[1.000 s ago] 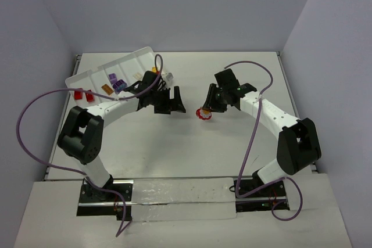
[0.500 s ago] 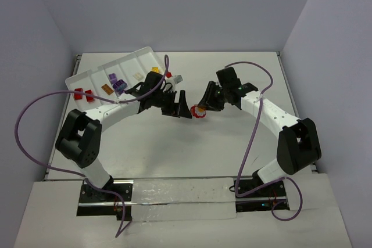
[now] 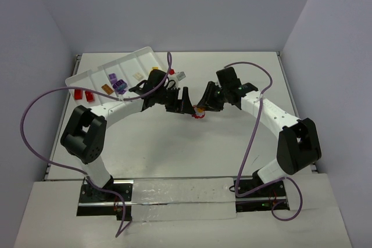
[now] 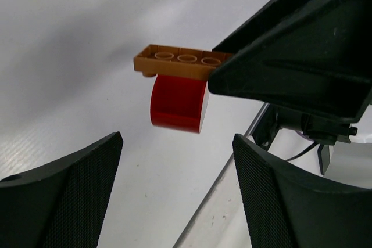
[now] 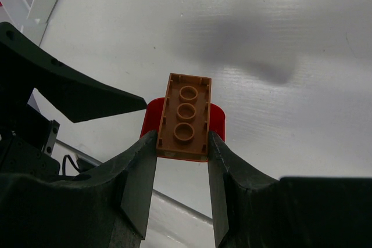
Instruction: Sort the legos into containers by color
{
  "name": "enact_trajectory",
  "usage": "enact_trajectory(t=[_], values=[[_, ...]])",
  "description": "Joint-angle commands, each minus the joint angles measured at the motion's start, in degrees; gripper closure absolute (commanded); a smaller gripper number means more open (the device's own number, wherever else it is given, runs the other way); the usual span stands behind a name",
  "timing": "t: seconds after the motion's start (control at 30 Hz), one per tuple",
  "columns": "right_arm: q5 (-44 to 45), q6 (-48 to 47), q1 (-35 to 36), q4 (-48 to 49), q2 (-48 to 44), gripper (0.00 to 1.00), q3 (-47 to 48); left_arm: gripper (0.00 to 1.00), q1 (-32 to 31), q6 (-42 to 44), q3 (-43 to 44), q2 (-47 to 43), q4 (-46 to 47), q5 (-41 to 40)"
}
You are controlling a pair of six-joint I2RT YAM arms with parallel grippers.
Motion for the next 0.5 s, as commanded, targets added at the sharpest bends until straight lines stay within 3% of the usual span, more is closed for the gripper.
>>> enact_trajectory(t=[0.0, 0.37, 0.43, 0.47], values=[[-1.58, 0.25, -0.04, 1.60, -2.68, 0.98, 2.13, 0.17, -0.56, -2.39, 2.75, 1.65, 6.06, 1.58], [-3.17, 0.16, -0.10, 1.84, -2.57, 0.98, 1.87, 0.35, -0.71, -5.86, 1.87, 3.66, 9.94, 3.14], [-3.17, 0.16, -0.02, 1.84, -2.65, 0.97, 1.95, 0.53, -0.71, -6.25, 1.87, 3.45, 10.35, 2.79], [-3.09, 0.16, -0.18, 1.75, -2.57, 0.97, 1.96, 0.53, -0.71, -6.33, 1.87, 3.45, 10.44, 2.79]])
